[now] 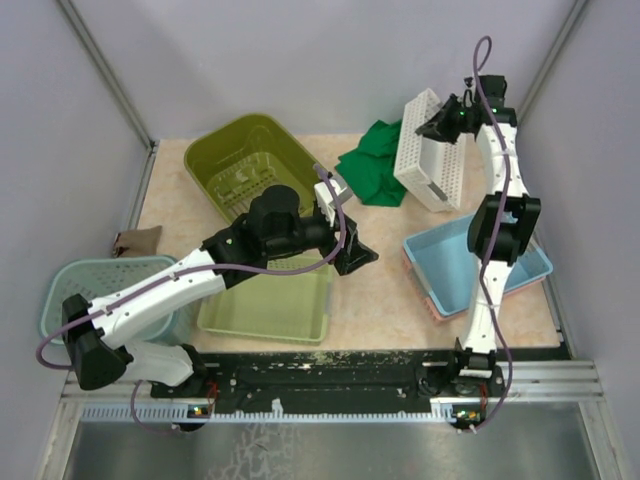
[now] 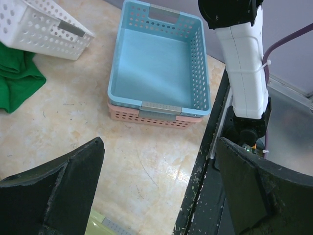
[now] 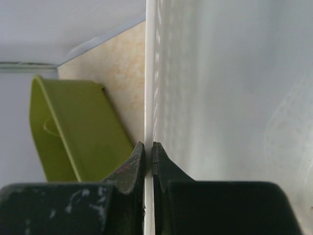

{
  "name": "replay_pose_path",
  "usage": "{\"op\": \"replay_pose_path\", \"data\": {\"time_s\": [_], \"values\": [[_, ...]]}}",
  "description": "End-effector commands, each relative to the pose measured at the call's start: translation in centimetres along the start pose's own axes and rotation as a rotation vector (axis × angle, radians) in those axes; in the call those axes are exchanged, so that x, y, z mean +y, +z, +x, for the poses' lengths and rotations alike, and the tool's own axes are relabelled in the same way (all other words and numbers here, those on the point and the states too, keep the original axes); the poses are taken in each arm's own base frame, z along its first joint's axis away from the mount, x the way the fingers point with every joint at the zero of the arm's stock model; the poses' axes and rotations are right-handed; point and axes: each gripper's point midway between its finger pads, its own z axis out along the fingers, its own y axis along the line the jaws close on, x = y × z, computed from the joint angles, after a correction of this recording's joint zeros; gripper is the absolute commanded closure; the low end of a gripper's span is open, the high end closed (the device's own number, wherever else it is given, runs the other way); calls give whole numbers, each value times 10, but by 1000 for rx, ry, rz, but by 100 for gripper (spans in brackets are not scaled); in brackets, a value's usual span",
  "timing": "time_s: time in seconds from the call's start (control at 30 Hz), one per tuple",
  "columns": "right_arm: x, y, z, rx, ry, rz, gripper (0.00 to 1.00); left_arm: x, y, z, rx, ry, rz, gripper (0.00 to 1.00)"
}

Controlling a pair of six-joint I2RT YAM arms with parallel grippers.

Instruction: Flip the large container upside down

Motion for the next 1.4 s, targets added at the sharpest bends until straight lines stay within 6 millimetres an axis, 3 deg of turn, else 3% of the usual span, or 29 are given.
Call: {"op": "replay_pose_path", "data": {"time_s": [0.0, 0.17, 0.23, 0.4, 0.63, 0.77, 1.0, 1.07, 1.37], "values": [[93, 5, 23, 74, -63, -307, 100, -2, -2, -10, -15, 7, -3, 0], [139, -1, 42, 117, -40, -461, 100, -2, -2, -10, -12, 2, -4, 0], [144, -8, 40, 99, -32, -486, 100, -2, -1, -8, -9, 2, -2, 0], [132, -30, 28, 70, -2, -523, 100, -3, 2, -7, -5, 2, 8, 0], [78, -57, 18, 82, 152, -644, 100, -6, 9, -5, -2, 1, 33, 0], [40, -60, 13, 76, 198, -622, 100, -7, 12, -4, 5, -2, 44, 0], [-48, -59, 4, 13, 250, -286, 100, -9, 14, -3, 7, -8, 56, 0], [-69, -61, 1, -8, 245, -174, 93, -9, 15, -2, 10, -9, 62, 0], [-116, -76, -11, -134, 218, 162, 68, -11, 18, -1, 14, -19, 72, 0]]}}
